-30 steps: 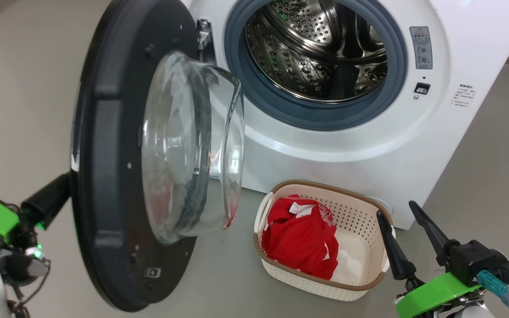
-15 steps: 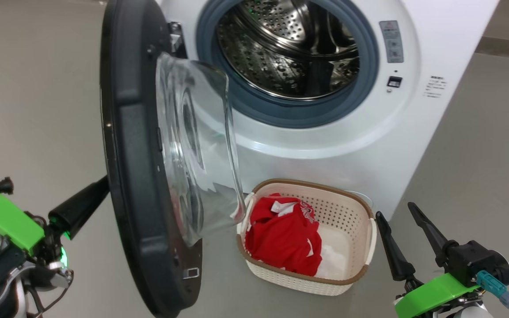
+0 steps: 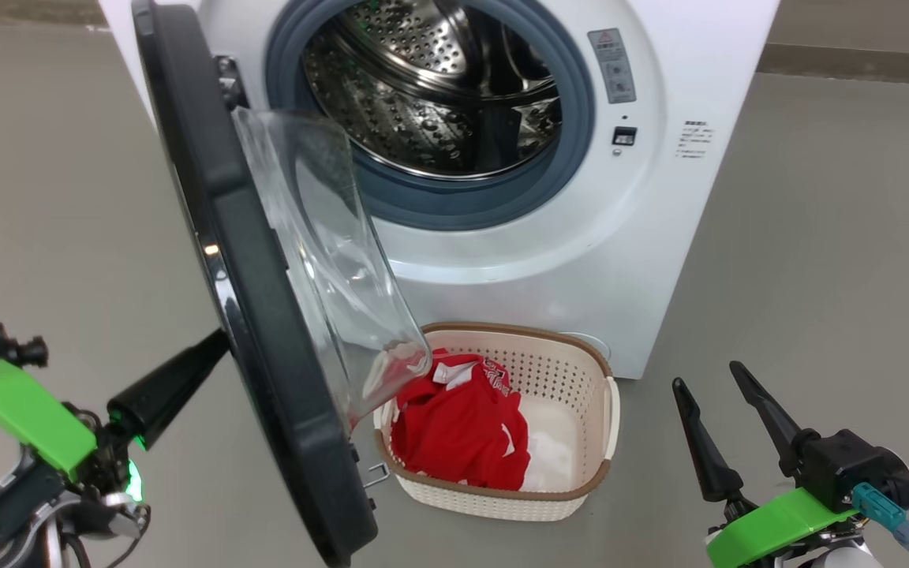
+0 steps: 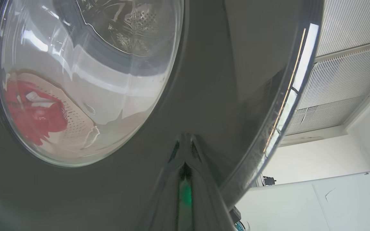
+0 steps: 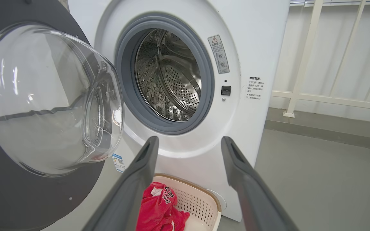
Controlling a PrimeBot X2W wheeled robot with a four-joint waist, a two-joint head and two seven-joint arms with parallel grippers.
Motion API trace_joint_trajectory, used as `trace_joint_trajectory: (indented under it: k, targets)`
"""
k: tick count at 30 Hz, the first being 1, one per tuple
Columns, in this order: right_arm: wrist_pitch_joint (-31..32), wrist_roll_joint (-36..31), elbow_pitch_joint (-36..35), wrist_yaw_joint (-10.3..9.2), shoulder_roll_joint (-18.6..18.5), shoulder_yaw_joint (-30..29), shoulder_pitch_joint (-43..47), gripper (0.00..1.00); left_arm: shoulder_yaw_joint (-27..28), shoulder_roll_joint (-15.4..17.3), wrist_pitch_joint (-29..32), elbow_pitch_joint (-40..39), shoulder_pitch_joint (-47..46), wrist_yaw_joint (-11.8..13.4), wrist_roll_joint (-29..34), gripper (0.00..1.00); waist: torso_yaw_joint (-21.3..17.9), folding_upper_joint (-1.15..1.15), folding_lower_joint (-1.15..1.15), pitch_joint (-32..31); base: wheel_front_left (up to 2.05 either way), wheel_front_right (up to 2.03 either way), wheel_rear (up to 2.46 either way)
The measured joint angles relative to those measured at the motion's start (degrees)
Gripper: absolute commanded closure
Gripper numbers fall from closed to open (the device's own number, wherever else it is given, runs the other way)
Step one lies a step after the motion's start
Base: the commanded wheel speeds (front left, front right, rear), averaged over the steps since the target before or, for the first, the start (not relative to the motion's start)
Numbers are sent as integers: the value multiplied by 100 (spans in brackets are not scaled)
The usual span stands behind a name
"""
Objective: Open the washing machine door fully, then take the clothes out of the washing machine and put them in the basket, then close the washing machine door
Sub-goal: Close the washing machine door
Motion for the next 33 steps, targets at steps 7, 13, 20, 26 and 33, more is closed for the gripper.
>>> trace_joint_trajectory:
  k: [7, 13, 20, 26, 33]
  targets:
    - [0, 0, 1, 0, -13, 3, 2, 0, -44, -2, -108, -3, 143, 0, -73, 100, -140, 0, 0, -76, 0, 0, 0]
    - [0, 0, 9, 0, -12, 19, 3, 0, 59, -31, -561, -30, 166, -140, -98, 0, -154, 0, 0, -126, 0, 0, 0]
    - [0, 0, 19, 0, -9, 52, 4, 0, 190, -58, -1627, -136, 465, -959, 219, 0, -177, 0, 0, -113, 0, 0, 0]
    - [0, 0, 20, 0, 5, 52, 4, 0, -30, 40, -2898, -34, 776, -1752, 1709, 0, -238, 0, 0, -97, 0, 0, 0]
    - [0, 0, 20, 0, 26, 52, 4, 0, -470, 177, -4726, 62, 1167, -1931, 2930, 0, -345, 0, 0, -85, 0, 0, 0]
